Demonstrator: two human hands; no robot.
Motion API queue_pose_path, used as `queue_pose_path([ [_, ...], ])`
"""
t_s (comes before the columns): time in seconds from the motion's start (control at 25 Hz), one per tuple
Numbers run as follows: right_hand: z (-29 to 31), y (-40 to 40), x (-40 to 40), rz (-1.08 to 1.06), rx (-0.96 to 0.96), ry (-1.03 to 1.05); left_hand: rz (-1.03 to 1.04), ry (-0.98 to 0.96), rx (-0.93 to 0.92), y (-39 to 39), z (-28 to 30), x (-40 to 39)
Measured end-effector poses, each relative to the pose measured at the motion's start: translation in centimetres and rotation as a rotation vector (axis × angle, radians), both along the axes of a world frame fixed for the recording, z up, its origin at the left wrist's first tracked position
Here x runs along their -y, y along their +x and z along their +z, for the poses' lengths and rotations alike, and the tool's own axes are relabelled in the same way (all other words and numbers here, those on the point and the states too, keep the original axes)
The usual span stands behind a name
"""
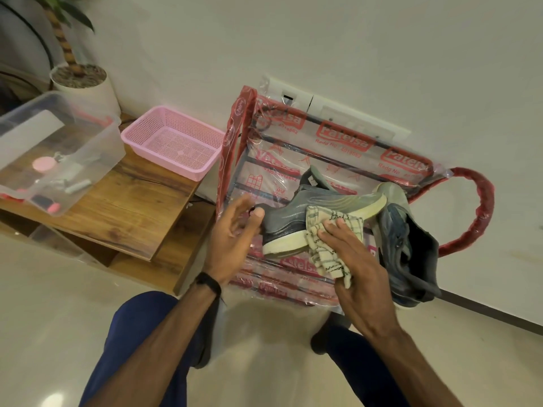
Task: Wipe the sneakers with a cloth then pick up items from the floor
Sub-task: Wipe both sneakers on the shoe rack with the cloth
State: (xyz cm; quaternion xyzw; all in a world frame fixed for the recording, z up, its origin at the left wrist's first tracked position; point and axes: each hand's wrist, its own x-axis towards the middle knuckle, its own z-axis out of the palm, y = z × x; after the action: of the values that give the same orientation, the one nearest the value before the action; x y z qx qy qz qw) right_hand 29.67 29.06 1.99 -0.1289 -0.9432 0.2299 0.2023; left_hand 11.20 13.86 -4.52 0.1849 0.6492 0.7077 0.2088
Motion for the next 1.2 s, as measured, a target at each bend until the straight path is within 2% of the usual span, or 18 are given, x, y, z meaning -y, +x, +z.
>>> queue_pose_path([
  [0.16,0.1,-0.7,2.6,0.039,0.034,0.063,0.013,-0.041,-0.069,-0.1,0.1,-0.5],
  [0.28,-0.1,-0.9,3.7,0.188,0.079,0.252,0.019,-0.094,-0.230,0.1,0.4,-0.1],
  [0.4,0.1,-1.1,1.9,0.043,0.073,0.191,-0.160,-0.269,-0.507,0.1,0.4,0.5],
  [0.48,0.2,-1.5,0.7,-0.038,0.083,0.146,-0.286,-0.371,-0.607,0.3,0.4,0.8],
  [0.64,-0.1,-2.0,0.6,-0.018,0.098,0.140,-0.319,-0.409,-0.659,0.2,0.8,1.2],
  [0.76,0.3,-1.8,0.6,-0.013,0.113,0.114,-0.260,-0.416,-0.692,0.2,0.4,0.7],
  [0.96,1.1,-1.9,2.9,0.221,0.125,0.284,-0.145,-0.299,-0.784,0.3,0.1,0.2],
  [1.08,1.5,-2.7,1.5,0.104,0.059,0.210,-0.182,-0.349,-0.706,0.1,0.3,0.3],
  [1.2,1.3,-2.6,0.0,-0.003,0.102,0.156,-0.257,-0.381,-0.669,-0.4,0.2,0.2],
])
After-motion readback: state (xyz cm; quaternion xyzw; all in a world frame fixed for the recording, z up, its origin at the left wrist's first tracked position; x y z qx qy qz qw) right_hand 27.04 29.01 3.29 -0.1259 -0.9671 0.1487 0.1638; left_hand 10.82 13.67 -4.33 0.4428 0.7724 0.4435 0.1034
